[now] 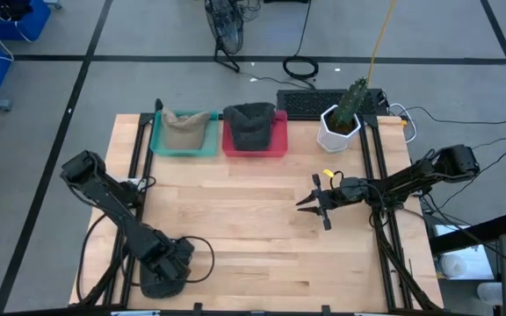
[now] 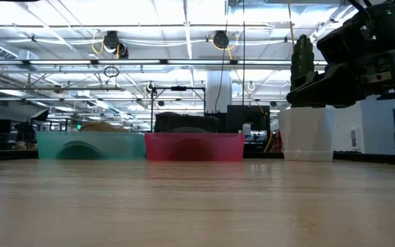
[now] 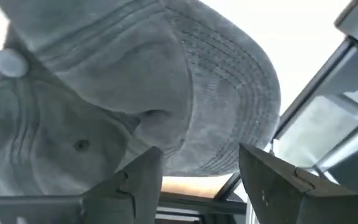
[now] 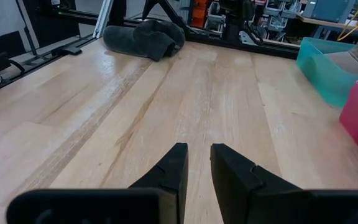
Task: Pick & Place hat
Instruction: Put the black cap into the red bin
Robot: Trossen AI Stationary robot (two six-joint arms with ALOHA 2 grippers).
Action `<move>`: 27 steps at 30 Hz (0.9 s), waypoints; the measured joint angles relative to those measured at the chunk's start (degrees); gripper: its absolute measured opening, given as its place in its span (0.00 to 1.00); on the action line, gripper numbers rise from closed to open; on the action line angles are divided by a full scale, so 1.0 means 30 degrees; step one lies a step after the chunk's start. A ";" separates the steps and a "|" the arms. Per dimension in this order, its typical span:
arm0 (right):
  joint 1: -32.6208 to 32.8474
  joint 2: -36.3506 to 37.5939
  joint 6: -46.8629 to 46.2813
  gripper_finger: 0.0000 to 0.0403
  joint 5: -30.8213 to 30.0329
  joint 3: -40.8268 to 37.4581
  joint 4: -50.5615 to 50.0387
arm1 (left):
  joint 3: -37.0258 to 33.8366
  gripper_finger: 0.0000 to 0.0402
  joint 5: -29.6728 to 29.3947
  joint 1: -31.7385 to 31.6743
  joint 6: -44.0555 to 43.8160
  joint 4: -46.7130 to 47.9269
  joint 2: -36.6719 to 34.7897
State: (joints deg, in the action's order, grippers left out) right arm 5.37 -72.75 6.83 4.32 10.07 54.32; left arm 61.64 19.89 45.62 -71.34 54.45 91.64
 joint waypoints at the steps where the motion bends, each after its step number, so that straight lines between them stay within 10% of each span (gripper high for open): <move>1: 0.0000 0.0000 -0.0014 0.15 0.0000 0.0000 -0.0007 | 0.0011 0.52 -0.0263 0.0124 -0.0158 0.0045 -0.0023; 27: 0.0000 0.0000 -0.0058 0.15 0.0005 0.0000 -0.0347 | -0.2692 0.47 -0.0643 0.1015 -0.0590 -0.2758 0.0070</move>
State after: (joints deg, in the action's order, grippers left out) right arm 5.37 -72.75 6.66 4.33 10.07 53.28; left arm 53.56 17.96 48.66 -73.11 46.17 91.85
